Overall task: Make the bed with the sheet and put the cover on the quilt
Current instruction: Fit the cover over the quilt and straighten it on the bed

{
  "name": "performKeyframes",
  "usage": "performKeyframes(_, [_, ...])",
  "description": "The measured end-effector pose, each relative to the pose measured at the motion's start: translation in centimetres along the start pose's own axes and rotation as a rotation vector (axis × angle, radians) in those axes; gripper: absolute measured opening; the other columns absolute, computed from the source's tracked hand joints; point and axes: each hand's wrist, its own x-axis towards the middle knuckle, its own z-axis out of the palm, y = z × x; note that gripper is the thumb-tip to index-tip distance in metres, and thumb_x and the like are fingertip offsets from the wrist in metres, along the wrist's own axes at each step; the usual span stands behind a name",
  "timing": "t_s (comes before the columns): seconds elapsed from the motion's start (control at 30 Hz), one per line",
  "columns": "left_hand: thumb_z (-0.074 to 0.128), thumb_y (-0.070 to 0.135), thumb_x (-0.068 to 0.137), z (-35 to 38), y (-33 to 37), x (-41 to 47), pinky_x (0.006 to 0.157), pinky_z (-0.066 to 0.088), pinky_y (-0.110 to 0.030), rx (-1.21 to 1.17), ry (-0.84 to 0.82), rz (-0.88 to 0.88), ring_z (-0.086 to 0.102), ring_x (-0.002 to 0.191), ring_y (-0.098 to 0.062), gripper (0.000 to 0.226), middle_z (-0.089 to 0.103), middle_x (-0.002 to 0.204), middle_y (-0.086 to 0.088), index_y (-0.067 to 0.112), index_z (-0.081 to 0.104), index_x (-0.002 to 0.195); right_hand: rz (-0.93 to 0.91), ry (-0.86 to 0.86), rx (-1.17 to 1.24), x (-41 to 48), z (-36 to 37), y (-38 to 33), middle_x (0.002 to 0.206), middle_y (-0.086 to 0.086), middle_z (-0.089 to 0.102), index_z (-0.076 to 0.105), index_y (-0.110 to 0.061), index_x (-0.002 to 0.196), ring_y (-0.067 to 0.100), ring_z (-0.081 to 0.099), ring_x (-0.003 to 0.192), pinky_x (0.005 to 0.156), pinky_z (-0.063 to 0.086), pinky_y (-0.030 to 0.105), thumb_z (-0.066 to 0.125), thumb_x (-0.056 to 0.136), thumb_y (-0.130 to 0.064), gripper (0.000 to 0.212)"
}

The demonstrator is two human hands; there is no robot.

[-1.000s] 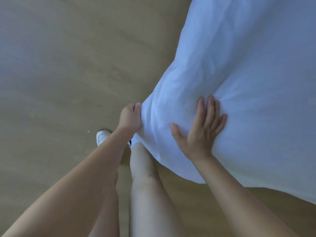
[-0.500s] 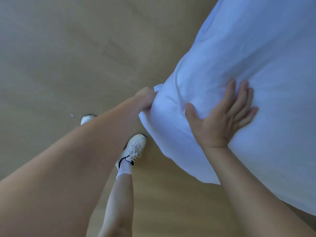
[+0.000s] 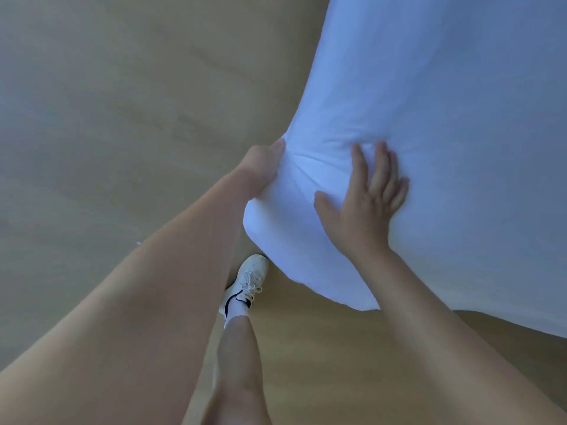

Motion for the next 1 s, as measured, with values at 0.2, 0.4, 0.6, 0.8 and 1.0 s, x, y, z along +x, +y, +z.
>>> performKeyframes(0.2, [0.035, 0.016, 0.099, -2.5, 9.1, -0.7, 0.070, 0.039, -0.026, 0.384, 0.134, 0.287, 0.056, 0.089, -0.023, 0.030, 0.062, 0.105, -0.020, 0.005, 0.062, 0.100, 0.116, -0.004, 0.229, 2.8, -3.4, -0.1, 0.154, 0.015, 0.024, 0.035, -0.011, 0.144, 0.032, 0.018, 0.140, 0.108, 0.016, 0.050, 0.042, 0.074, -0.048, 0.080])
performKeyframes(0.4, [0.033, 0.044, 0.098, 1.0, 21.3, -0.7, 0.051, 0.036, -0.025, -0.116, 0.301, 0.277, 0.042, 0.062, -0.015, 0.042, 0.045, 0.067, 0.001, 0.013, 0.052, 0.076, 0.190, 0.037, 0.377, 9.8, -6.1, 0.1, 0.152, 0.013, 0.028, 0.035, -0.010, 0.144, 0.031, 0.024, 0.140, 0.108, 0.016, 0.040, 0.040, 0.073, -0.050, 0.081])
performKeyframes(0.6, [0.045, 0.031, 0.094, -1.0, 19.9, 0.9, 0.038, 0.028, -0.017, -0.261, 0.383, 0.038, 0.037, 0.054, -0.014, 0.029, 0.041, 0.064, -0.004, 0.011, 0.049, 0.073, 0.111, -0.079, 0.415, 18.5, -8.8, -0.7, 0.155, 0.011, 0.022, 0.036, -0.012, 0.144, 0.029, 0.017, 0.143, 0.110, 0.012, 0.045, 0.039, 0.080, -0.052, 0.075])
performKeyframes(0.8, [0.045, 0.041, 0.092, -0.5, 28.8, 4.7, 0.084, 0.050, -0.032, -0.293, 0.128, -0.037, 0.063, 0.103, -0.032, 0.037, 0.069, 0.104, -0.014, 0.012, 0.067, 0.093, 0.083, -0.119, 0.313, 25.2, -9.4, 0.9, 0.143, 0.018, 0.044, 0.051, -0.005, 0.131, 0.031, 0.036, 0.134, 0.103, 0.030, 0.047, 0.042, 0.076, -0.042, 0.067])
performKeyframes(1.0, [0.060, 0.045, 0.087, -1.6, 42.1, 8.4, 0.055, 0.045, -0.021, -0.325, 0.292, 0.069, 0.058, 0.073, -0.013, 0.029, 0.059, 0.080, 0.006, 0.017, 0.057, 0.094, 0.105, 0.049, 0.397, 30.3, -10.9, 0.0, 0.142, 0.019, 0.044, 0.043, -0.006, 0.133, 0.028, 0.028, 0.133, 0.104, 0.021, 0.037, 0.046, 0.078, -0.036, 0.063])
